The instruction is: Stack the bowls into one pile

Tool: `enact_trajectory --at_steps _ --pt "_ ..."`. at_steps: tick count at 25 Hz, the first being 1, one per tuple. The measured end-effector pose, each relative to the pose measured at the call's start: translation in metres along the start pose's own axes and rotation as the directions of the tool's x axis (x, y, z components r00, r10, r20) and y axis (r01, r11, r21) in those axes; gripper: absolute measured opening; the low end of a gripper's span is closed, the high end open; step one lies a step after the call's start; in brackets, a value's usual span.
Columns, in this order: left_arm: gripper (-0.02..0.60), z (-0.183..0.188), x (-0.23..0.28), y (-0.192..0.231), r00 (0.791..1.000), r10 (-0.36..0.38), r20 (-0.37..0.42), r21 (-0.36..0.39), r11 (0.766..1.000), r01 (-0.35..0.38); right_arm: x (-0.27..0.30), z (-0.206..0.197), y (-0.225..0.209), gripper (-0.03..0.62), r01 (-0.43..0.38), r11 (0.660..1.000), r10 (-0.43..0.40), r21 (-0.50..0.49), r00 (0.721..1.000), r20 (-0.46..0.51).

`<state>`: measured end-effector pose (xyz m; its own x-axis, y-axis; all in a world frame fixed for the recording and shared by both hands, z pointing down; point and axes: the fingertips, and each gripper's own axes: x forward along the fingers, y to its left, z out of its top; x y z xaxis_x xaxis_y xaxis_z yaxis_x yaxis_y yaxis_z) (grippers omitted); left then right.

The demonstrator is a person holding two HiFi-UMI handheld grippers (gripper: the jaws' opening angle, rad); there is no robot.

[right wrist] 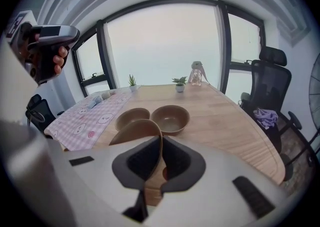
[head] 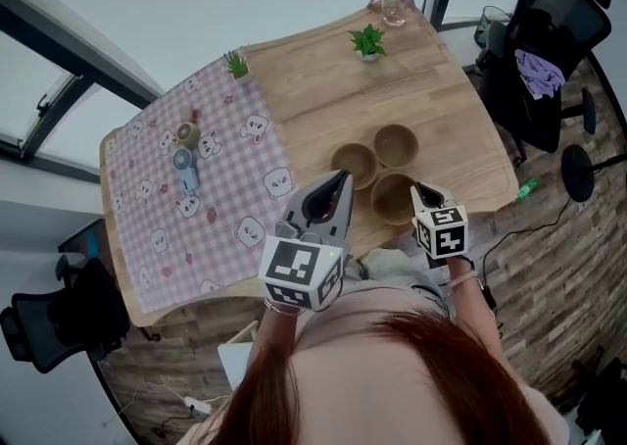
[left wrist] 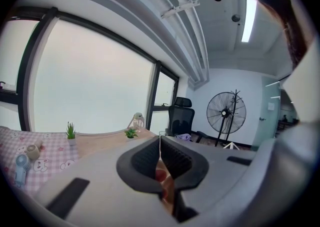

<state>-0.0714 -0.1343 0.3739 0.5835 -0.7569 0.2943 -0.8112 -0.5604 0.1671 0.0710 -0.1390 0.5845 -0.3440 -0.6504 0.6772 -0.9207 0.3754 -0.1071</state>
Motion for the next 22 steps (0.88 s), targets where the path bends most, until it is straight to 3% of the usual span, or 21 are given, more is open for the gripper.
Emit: enact_trajectory --at_steps 13,22 --pt "0.011 0.011 0.012 0.0 1.0 -0.011 0.022 -0.002 1.0 0.011 -0.012 0.031 -0.011 0.017 0.006 1.0 -0.007 0.011 0.998 0.069" --pt "0.011 0.009 0.009 0.006 1.0 0.023 0.02 -0.014 1.0 -0.023 -0.007 0.048 -0.018 0.017 0.003 1.0 -0.005 0.023 0.994 0.108"
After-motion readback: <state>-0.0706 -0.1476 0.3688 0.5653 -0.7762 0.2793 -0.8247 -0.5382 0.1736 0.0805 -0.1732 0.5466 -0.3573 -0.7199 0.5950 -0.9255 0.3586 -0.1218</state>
